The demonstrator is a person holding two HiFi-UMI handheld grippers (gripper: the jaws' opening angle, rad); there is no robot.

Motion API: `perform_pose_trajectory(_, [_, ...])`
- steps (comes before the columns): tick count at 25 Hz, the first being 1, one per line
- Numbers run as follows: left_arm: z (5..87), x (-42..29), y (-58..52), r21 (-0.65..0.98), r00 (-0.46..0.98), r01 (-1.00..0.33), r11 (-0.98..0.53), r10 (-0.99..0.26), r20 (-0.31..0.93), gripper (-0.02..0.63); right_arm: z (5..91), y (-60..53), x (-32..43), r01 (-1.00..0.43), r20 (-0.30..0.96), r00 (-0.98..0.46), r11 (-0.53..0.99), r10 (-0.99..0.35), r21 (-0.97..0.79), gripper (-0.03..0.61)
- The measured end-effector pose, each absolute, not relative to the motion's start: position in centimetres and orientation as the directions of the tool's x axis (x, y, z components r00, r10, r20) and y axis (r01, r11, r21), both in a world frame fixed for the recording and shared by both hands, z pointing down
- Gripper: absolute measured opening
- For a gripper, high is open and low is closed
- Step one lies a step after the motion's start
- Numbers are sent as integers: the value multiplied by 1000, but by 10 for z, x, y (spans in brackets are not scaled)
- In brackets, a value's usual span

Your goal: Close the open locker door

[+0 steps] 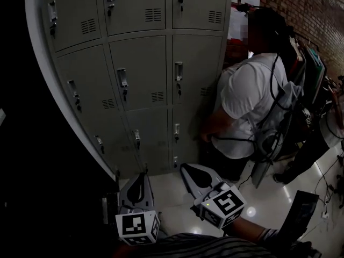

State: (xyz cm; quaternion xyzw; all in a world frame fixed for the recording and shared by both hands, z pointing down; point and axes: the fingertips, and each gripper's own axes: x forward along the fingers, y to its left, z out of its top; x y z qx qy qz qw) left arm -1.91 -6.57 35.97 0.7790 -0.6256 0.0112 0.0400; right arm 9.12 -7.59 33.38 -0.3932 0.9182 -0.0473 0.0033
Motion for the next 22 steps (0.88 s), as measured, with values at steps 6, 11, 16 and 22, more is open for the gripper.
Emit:
perform_pose_trajectory(6, [345, -9, -14, 15, 190, -982, -189, -980, 62, 3, 316, -23, 107, -707, -11, -701, 697, -713, -122, 0])
perform_pose_trajectory(11, [343, -9, 10, -6, 207, -978, -208, -976, 63, 3, 323, 2, 105, -715, -15, -690, 685, -724, -139, 0])
perform_pose_trajectory(16, [343, -26, 25, 3, 219, -976, -219, -973, 74, 3, 325, 15, 87, -723, -9, -680, 672, -734, -160, 0])
perform_pose_trajectory(22, [348, -48, 38, 17, 246, -969, -245, -965, 93, 3, 327, 26, 56, -736, 15, -670, 661, -742, -145, 0])
